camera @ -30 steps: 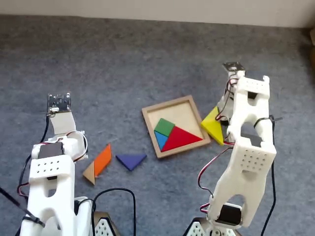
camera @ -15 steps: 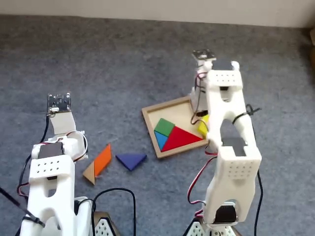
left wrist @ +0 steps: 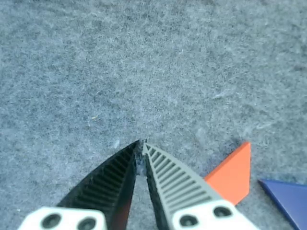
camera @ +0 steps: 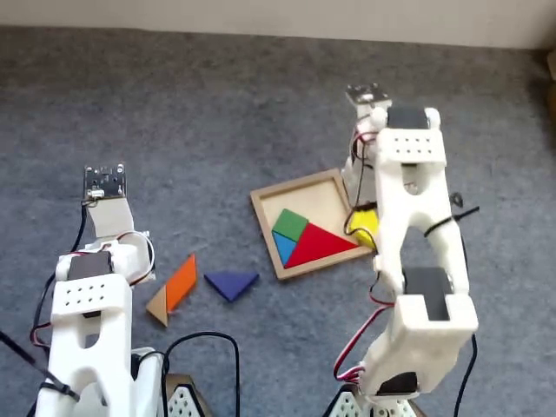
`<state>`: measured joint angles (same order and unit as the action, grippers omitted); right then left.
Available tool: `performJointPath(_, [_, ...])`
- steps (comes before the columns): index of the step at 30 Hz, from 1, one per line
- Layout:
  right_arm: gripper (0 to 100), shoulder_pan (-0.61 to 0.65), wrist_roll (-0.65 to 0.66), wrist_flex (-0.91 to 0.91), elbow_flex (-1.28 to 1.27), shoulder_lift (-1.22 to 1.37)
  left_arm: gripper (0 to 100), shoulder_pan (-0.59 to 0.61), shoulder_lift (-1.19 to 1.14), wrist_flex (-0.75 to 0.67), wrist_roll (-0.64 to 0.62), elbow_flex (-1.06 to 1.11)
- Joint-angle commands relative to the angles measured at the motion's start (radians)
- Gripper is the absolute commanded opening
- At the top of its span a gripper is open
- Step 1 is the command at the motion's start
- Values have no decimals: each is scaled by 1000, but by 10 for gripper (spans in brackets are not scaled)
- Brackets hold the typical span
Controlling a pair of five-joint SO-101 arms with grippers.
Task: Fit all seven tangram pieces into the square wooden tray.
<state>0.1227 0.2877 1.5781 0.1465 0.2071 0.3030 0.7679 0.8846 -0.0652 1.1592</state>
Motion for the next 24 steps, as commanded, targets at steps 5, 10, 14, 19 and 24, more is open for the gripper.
performJointPath(5, [87, -84, 25, -326, -306, -142, 5, 13, 22, -15, 9, -4])
performJointPath(10, [47, -48, 25, -429, -432, -142, 5, 13, 22, -15, 9, -4])
performJointPath(14, [45, 4, 25, -476, -460, -140, 5, 13, 22, -15, 9, -4])
performJointPath(19, [45, 48, 23, -492, -490, -139, 5, 13, 22, -15, 9, -4])
performJointPath(24, [45, 79, 20, -532, -489, -139, 5, 13, 22, -15, 9, -4])
